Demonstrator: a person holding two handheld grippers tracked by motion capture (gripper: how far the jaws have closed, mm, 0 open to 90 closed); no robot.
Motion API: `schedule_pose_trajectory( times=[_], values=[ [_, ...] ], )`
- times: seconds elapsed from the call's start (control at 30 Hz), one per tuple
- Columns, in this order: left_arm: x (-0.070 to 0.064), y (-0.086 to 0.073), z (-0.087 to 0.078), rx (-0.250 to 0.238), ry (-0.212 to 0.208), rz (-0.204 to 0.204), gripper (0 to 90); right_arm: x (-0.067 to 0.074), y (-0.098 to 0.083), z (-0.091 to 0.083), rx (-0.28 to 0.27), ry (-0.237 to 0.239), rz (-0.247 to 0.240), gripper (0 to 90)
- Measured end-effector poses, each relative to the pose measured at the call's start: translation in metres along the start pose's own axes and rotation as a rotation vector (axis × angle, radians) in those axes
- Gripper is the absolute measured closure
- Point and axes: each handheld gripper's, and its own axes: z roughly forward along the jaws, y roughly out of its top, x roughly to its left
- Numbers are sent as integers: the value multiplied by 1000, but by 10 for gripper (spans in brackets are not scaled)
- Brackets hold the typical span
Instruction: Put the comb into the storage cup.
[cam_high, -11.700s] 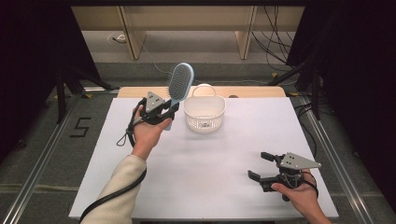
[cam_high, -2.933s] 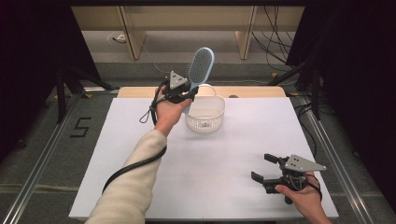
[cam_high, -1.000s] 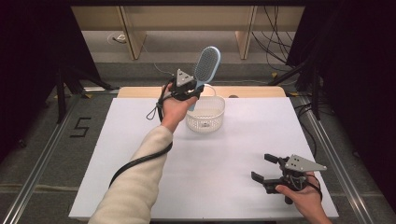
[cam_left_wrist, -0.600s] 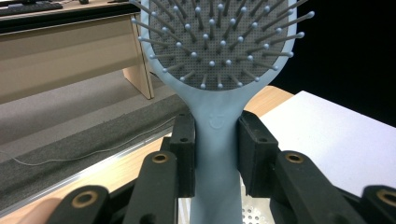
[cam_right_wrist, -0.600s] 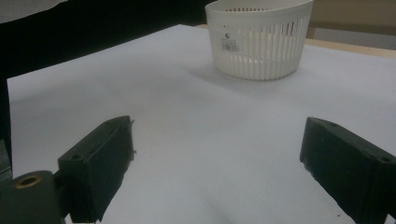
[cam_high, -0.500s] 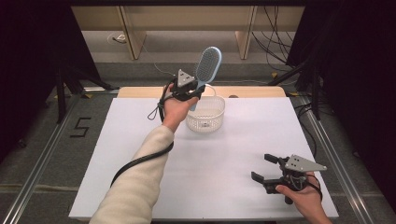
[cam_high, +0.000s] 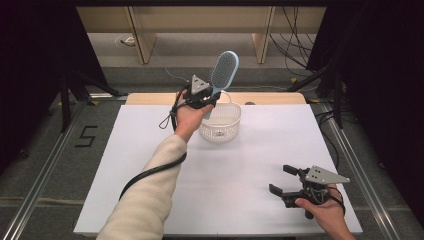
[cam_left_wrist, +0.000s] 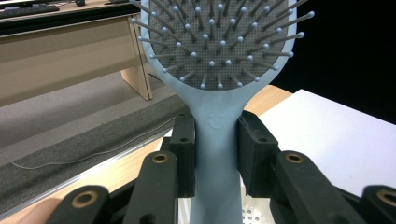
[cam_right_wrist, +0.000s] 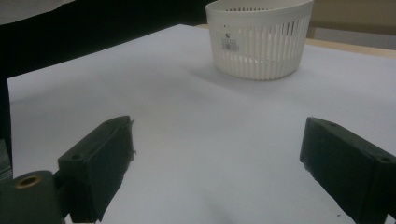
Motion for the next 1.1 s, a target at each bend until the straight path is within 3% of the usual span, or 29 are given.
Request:
schedule_pose_trajectory(
  times=[1.1],
  values=[
    [3,-8,6,8,-32,34,697,0,0,0,-6,0,-5,103]
  ],
)
